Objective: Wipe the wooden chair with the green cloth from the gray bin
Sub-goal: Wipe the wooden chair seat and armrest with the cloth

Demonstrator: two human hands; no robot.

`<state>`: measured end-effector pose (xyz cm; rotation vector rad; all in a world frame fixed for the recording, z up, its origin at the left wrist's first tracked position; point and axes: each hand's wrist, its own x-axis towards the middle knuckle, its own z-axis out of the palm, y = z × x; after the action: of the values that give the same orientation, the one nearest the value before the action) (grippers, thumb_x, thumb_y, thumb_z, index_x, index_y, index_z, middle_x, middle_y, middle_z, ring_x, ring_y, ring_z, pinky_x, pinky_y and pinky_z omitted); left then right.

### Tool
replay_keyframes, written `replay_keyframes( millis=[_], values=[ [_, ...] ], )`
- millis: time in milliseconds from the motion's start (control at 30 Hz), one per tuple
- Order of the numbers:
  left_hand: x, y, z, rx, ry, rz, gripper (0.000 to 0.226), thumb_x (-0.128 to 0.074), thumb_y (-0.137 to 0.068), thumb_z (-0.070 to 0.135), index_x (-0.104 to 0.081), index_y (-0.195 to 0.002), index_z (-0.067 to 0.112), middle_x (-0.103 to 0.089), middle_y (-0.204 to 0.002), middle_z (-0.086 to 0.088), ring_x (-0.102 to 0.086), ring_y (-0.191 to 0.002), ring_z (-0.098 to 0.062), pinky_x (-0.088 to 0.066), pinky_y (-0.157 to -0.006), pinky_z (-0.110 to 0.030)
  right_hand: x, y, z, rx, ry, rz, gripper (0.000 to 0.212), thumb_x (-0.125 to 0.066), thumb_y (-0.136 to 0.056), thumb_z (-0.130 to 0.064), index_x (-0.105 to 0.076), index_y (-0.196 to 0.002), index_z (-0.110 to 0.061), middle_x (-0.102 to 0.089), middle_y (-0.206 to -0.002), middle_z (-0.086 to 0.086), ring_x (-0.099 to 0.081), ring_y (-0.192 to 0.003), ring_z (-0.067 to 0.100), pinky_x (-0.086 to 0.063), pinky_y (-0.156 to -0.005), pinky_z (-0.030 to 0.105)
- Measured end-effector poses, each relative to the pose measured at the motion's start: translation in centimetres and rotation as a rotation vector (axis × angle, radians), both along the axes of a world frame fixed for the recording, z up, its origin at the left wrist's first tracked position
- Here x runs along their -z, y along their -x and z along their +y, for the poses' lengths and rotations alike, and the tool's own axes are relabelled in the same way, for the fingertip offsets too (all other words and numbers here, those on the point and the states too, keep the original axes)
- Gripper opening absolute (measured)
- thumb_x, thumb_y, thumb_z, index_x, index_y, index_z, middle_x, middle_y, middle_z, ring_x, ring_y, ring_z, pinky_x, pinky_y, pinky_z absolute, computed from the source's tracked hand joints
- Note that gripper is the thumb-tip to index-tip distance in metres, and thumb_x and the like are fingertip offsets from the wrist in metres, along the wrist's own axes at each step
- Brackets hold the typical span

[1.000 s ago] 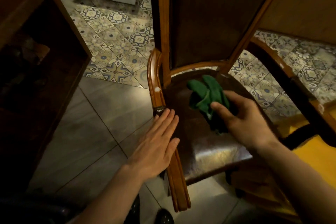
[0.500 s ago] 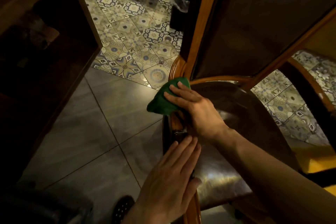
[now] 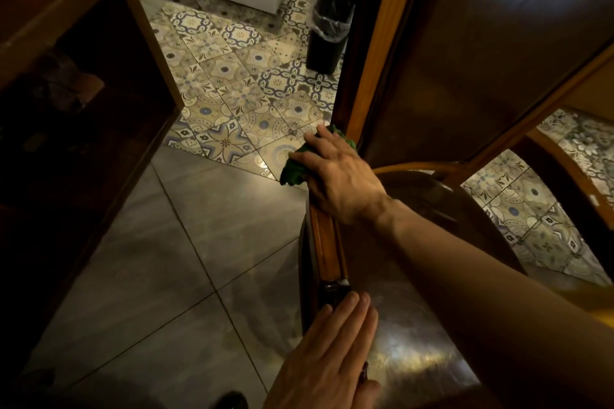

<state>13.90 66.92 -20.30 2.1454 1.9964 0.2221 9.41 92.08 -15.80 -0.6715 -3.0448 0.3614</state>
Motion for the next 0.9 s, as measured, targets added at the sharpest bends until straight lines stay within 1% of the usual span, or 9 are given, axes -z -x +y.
replay_keyframes(
  millis=[300, 467, 567, 633, 667, 733, 800, 833, 900],
  values=[
    [-1.0, 0.5, 0.4, 0.017, 0.065, -0.072, 0.074, -0.049, -0.080, 0.061, -0.058, -0.140, 0.019, -0.050, -0.151, -0.002, -0.045, -0.140, -0.018, -0.028, -0.110, -0.037, -0.8, -1.9, -3.2, 0.025, 0.131, 0.004, 0.054, -0.060, -0.099, -0.017, -0.047, -0.150, -0.030, -0.028, -0.166, 0.004, -0.012, -0.155, 0.030, -0.007, -0.124, 0.041],
    [-2.3, 0.8, 0.5, 0.046, 0.192, -0.132, 0.072, -0.048, -0.080, 0.062, -0.062, -0.137, 0.022, -0.055, -0.146, 0.002, -0.049, -0.137, -0.015, -0.030, -0.107, -0.034, -1.5, -4.7, -5.9, 0.026, 0.258, 0.038, 0.051, -0.060, -0.099, -0.016, -0.051, -0.146, -0.034, -0.030, -0.165, -0.006, -0.012, -0.156, 0.019, -0.019, -0.125, 0.045],
    [-4.5, 1.3, 0.5, -0.010, 0.247, -0.169, 0.066, -0.044, -0.086, 0.064, -0.058, -0.140, 0.030, -0.051, -0.149, 0.010, -0.043, -0.139, -0.007, -0.020, -0.116, -0.033, -2.2, -6.4, -7.4, 0.012, 0.314, 0.004, 0.053, -0.063, -0.096, -0.012, -0.054, -0.144, -0.034, -0.032, -0.163, -0.009, -0.013, -0.155, 0.014, -0.020, -0.125, 0.048],
    [-5.6, 1.9, 0.0, -0.040, 0.161, -0.246, 0.056, -0.036, -0.095, 0.062, -0.051, -0.144, 0.039, -0.039, -0.153, 0.022, -0.028, -0.143, 0.004, -0.005, -0.123, -0.024, -2.6, -7.4, -8.4, 0.011, 0.341, -0.017, 0.054, -0.064, -0.095, -0.008, -0.056, -0.142, -0.033, -0.034, -0.162, -0.011, -0.013, -0.154, 0.010, -0.019, -0.126, 0.045],
    [-6.2, 2.2, -0.4, -0.046, 0.109, -0.268, 0.051, -0.036, -0.097, 0.061, -0.053, -0.141, 0.044, -0.040, -0.151, 0.027, -0.027, -0.141, 0.009, -0.006, -0.121, -0.018, -2.9, -7.9, -8.9, 0.014, 0.352, -0.024, 0.054, -0.065, -0.094, -0.008, -0.057, -0.141, -0.033, -0.035, -0.162, -0.011, -0.013, -0.154, 0.009, -0.018, -0.126, 0.043],
    [-7.3, 2.5, -1.8, -0.067, 0.047, -0.291, 0.035, -0.047, -0.092, 0.060, -0.069, -0.117, 0.050, -0.059, -0.132, 0.031, -0.047, -0.126, 0.014, -0.029, -0.110, -0.012, -3.3, -8.8, -9.9, 0.028, 0.375, -0.027, 0.053, -0.064, -0.094, -0.007, -0.058, -0.140, -0.033, -0.037, -0.161, -0.012, -0.014, -0.154, 0.007, -0.018, -0.126, 0.041],
    [-8.6, 2.8, -3.5, -0.180, -0.015, -0.390, 0.025, -0.055, -0.087, 0.056, -0.076, -0.096, 0.047, -0.071, -0.107, 0.029, -0.065, -0.102, 0.009, -0.051, -0.086, -0.012, -3.9, -9.5, -10.7, 0.042, 0.401, -0.026, 0.053, -0.063, -0.094, -0.006, -0.059, -0.140, -0.033, -0.040, -0.159, -0.011, -0.017, -0.153, 0.007, -0.019, -0.126, 0.040],
    [-9.3, 3.1, -4.1, -0.243, -0.017, -0.460, 0.025, -0.053, -0.088, 0.053, -0.075, -0.095, 0.044, -0.071, -0.103, 0.026, -0.067, -0.096, 0.005, -0.055, -0.077, -0.013, -4.2, -9.7, -11.1, 0.044, 0.408, -0.032, 0.053, -0.062, -0.094, -0.006, -0.059, -0.139, -0.032, -0.043, -0.158, -0.010, -0.019, -0.152, 0.007, -0.020, -0.126, 0.038],
    [-10.4, 4.1, -4.6, -0.384, -0.019, -0.456, 0.029, -0.046, -0.093, 0.054, -0.067, -0.111, 0.046, -0.065, -0.114, 0.024, -0.063, -0.103, 0.002, -0.052, -0.081, -0.016, -5.2, -10.1, -11.8, 0.050, 0.417, -0.023, 0.051, -0.062, -0.094, -0.006, -0.060, -0.138, -0.029, -0.051, -0.152, -0.005, -0.034, -0.147, 0.010, -0.028, -0.121, 0.033]
  ],
)
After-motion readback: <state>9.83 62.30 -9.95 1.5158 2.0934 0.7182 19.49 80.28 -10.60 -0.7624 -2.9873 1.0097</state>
